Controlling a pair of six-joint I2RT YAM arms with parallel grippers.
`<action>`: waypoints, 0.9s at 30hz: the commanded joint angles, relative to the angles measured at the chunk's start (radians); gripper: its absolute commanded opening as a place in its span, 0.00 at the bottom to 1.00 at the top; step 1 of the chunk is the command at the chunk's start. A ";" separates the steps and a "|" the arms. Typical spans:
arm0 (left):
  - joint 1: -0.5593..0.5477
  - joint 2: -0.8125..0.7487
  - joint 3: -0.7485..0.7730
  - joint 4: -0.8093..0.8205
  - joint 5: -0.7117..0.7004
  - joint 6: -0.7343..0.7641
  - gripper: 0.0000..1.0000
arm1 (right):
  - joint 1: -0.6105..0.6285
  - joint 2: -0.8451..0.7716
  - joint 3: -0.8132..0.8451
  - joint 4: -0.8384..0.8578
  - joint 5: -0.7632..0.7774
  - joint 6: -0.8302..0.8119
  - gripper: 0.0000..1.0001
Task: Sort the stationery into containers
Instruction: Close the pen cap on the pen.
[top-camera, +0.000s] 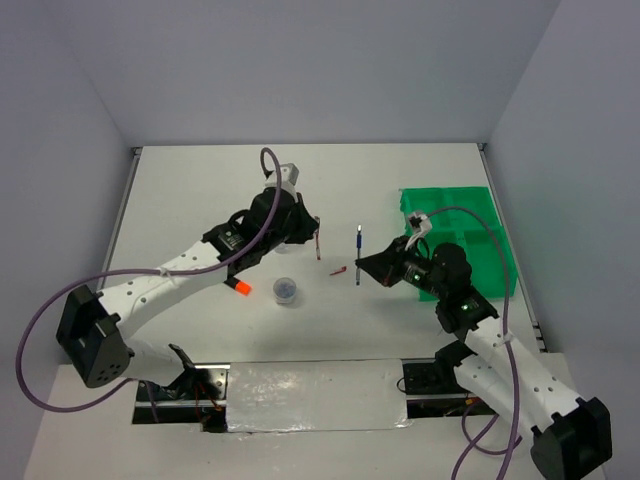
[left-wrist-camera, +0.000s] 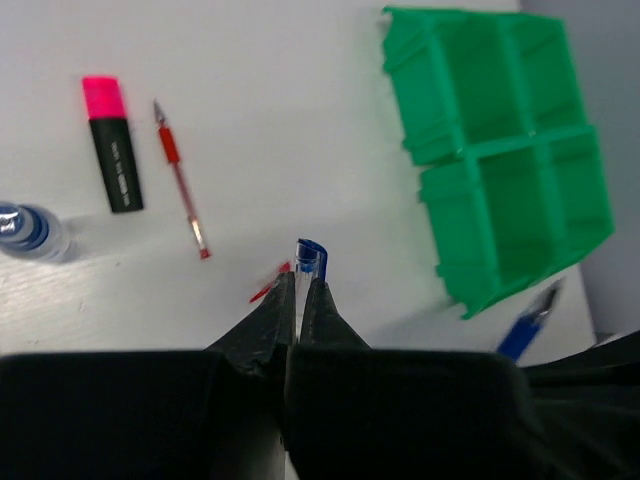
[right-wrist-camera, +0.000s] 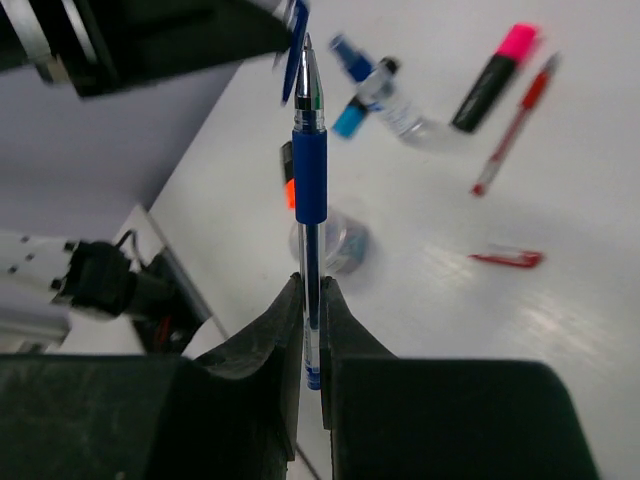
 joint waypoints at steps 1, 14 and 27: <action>-0.007 -0.074 -0.050 0.177 -0.001 -0.053 0.00 | 0.092 0.008 -0.069 0.298 -0.080 0.130 0.00; -0.058 -0.271 -0.208 0.526 -0.027 -0.050 0.00 | 0.290 0.201 -0.153 0.663 0.037 0.269 0.00; -0.074 -0.304 -0.262 0.571 0.013 -0.038 0.00 | 0.305 0.288 -0.043 0.674 0.000 0.220 0.00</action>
